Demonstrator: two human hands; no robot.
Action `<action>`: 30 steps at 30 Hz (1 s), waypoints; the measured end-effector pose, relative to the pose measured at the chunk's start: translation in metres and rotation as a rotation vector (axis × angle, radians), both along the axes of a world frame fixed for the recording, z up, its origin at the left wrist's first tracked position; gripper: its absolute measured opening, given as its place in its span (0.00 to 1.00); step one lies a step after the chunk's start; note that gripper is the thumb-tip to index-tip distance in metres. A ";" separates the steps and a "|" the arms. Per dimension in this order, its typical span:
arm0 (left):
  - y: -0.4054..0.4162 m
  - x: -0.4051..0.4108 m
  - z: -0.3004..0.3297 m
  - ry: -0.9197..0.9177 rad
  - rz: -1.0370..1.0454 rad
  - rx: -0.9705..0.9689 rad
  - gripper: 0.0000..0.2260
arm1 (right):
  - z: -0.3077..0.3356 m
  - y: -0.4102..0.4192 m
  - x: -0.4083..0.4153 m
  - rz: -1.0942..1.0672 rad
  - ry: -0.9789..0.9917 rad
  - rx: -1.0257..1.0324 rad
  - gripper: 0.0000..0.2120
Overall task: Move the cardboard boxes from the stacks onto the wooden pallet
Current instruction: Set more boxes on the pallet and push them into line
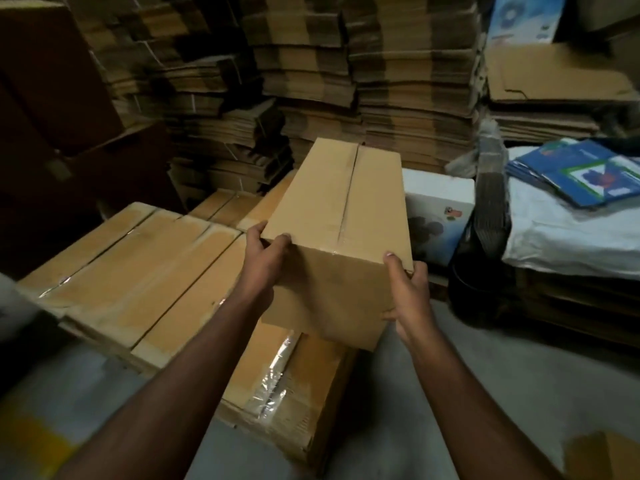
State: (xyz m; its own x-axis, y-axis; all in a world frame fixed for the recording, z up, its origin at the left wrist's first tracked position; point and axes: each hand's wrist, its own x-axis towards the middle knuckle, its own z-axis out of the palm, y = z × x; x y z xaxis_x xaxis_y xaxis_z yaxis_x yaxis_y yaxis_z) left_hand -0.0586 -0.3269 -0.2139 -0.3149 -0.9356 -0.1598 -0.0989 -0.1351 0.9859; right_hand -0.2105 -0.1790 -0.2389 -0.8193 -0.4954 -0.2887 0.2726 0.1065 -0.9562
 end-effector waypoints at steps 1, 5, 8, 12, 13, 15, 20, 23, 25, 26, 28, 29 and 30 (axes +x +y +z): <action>-0.011 0.013 0.000 0.001 0.003 0.000 0.28 | 0.002 -0.011 0.012 0.009 0.001 0.012 0.20; -0.054 0.076 -0.002 0.032 0.015 -0.012 0.30 | 0.004 -0.060 0.072 0.009 0.042 0.002 0.24; -0.092 0.142 0.002 0.055 0.028 -0.039 0.30 | 0.010 -0.101 0.137 0.002 0.047 0.003 0.18; -0.145 0.225 0.012 0.077 0.046 -0.037 0.28 | 0.025 -0.152 0.220 0.010 0.053 0.016 0.22; -0.157 0.241 0.014 0.081 0.033 -0.042 0.28 | 0.026 -0.163 0.237 0.002 0.054 0.015 0.20; -0.178 0.267 0.015 0.087 0.019 -0.046 0.28 | 0.029 -0.183 0.264 -0.007 0.046 0.017 0.22; -0.225 0.311 0.007 0.092 0.008 0.008 0.34 | 0.034 -0.228 0.301 -0.017 0.103 0.048 0.26; -0.254 0.324 0.000 0.121 -0.004 0.026 0.31 | 0.035 -0.259 0.315 -0.014 0.116 0.056 0.21; -0.277 0.330 -0.003 0.126 -0.010 0.027 0.30 | 0.031 -0.281 0.322 -0.012 0.124 0.062 0.15; -0.290 0.332 -0.005 0.125 -0.016 0.028 0.30 | 0.028 -0.293 0.324 -0.009 0.120 0.063 0.14; -0.321 0.335 -0.009 0.109 -0.029 0.032 0.31 | 0.019 -0.320 0.327 0.003 0.100 0.079 0.15; -0.338 0.336 -0.012 0.097 -0.031 0.028 0.31 | 0.013 -0.336 0.329 0.003 0.095 0.084 0.15; -0.357 0.336 -0.016 0.086 -0.028 0.020 0.31 | 0.006 -0.354 0.329 0.001 0.095 0.083 0.14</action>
